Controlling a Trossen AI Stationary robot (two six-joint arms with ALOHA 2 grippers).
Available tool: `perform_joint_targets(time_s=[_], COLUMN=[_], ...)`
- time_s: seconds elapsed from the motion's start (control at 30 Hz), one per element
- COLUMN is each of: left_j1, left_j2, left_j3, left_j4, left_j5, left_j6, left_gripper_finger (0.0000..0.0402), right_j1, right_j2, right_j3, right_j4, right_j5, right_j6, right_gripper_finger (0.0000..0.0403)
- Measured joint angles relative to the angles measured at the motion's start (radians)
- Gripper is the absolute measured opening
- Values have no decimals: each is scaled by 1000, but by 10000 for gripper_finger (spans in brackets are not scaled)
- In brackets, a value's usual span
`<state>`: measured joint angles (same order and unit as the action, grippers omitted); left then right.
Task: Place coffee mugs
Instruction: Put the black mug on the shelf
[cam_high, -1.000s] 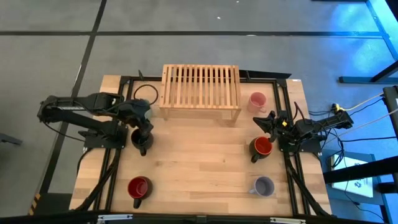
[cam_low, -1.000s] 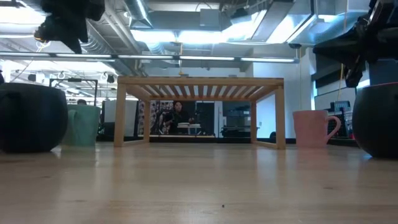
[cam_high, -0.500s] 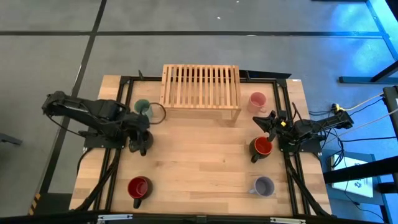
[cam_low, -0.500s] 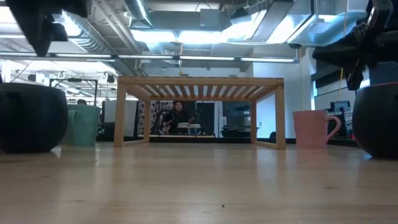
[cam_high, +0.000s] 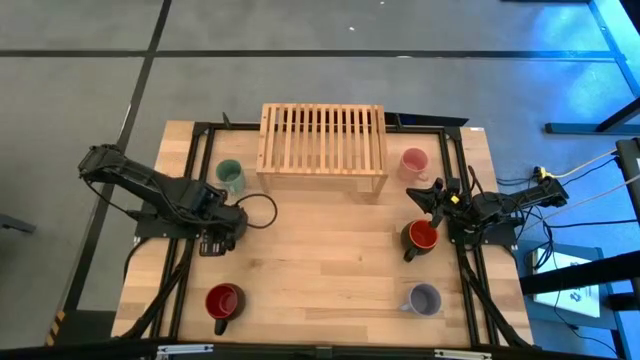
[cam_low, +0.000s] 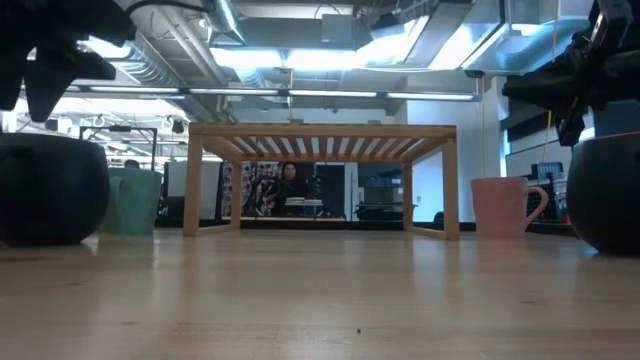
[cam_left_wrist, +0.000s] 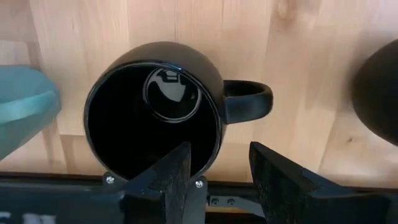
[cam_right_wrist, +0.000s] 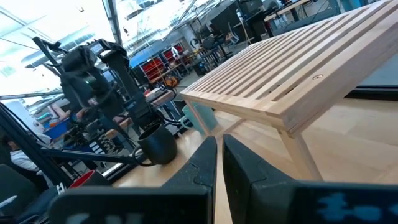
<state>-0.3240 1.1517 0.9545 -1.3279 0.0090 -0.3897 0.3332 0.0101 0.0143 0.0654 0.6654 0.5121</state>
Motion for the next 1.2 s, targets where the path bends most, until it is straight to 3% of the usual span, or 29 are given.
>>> perform_joint_targets(time_s=[0.73,0.87,1.1,1.2], left_j1=[0,0,1,2], left_j2=[0,0,1,0], left_j3=[-197,-212,-214,-214], left_j4=[145,146,155,154], left_j5=[5,13,16,12], left_j6=[8,9,31,26], left_gripper_finger=[155,124,28,16], right_j1=[0,0,0,0], right_j2=[0,0,0,0], right_j3=[0,0,0,0], right_j4=[-6,-6,-7,-7], right_j5=[0,1,1,2], right_j6=[-1,-1,-8,-21], right_gripper_finger=[14,14,14,14])
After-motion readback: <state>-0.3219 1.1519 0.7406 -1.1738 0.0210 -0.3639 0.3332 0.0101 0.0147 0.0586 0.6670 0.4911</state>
